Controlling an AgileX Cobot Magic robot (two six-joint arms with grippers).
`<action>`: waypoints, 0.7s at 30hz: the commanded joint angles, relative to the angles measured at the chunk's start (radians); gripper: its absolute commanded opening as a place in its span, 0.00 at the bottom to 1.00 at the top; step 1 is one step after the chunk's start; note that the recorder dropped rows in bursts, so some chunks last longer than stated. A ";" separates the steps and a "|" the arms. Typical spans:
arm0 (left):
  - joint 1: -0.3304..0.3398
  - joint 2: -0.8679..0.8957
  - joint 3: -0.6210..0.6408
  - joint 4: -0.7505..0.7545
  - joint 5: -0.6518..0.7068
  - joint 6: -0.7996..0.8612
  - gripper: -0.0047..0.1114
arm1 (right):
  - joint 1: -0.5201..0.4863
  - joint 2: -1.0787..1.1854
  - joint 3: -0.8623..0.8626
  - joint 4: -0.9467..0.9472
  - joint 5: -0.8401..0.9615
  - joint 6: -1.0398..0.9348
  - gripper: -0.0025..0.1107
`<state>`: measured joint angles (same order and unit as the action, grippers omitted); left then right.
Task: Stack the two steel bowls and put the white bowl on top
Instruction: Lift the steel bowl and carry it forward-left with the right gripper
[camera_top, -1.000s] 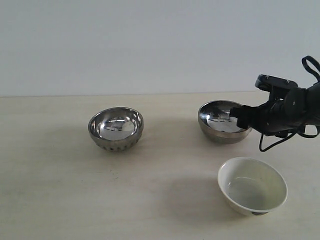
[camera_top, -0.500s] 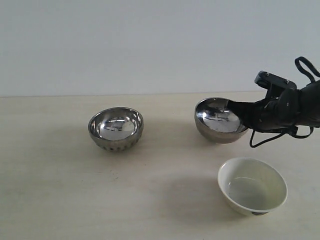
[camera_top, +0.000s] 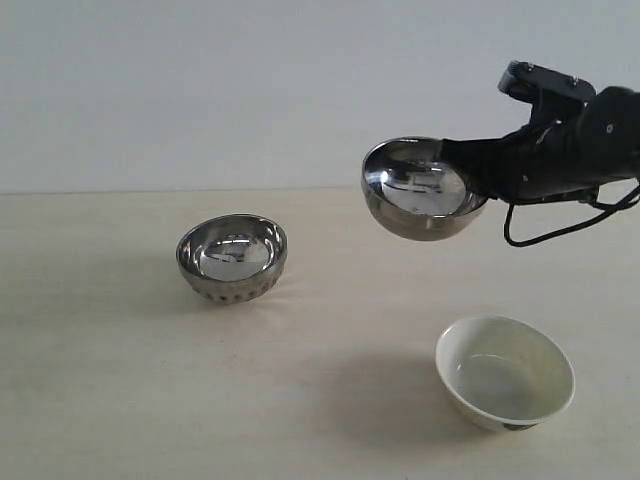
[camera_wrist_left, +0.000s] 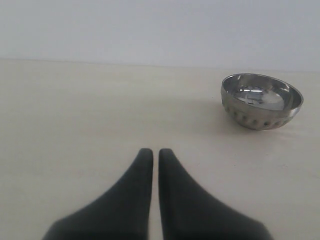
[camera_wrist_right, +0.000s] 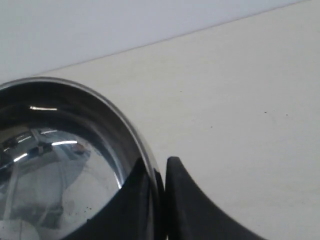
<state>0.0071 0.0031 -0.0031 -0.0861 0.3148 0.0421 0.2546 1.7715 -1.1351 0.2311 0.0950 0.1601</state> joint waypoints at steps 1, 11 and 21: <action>-0.005 -0.003 0.003 0.000 -0.008 -0.005 0.07 | 0.049 -0.097 -0.005 -0.006 0.113 -0.084 0.03; -0.005 -0.003 0.003 0.000 -0.008 -0.005 0.07 | 0.195 -0.154 0.081 -0.004 0.260 -0.166 0.03; -0.005 -0.003 0.003 0.000 -0.008 -0.005 0.07 | 0.323 -0.154 0.217 -0.004 0.190 -0.197 0.03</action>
<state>0.0071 0.0031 -0.0031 -0.0861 0.3148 0.0421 0.5570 1.6290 -0.9421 0.2311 0.3126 -0.0179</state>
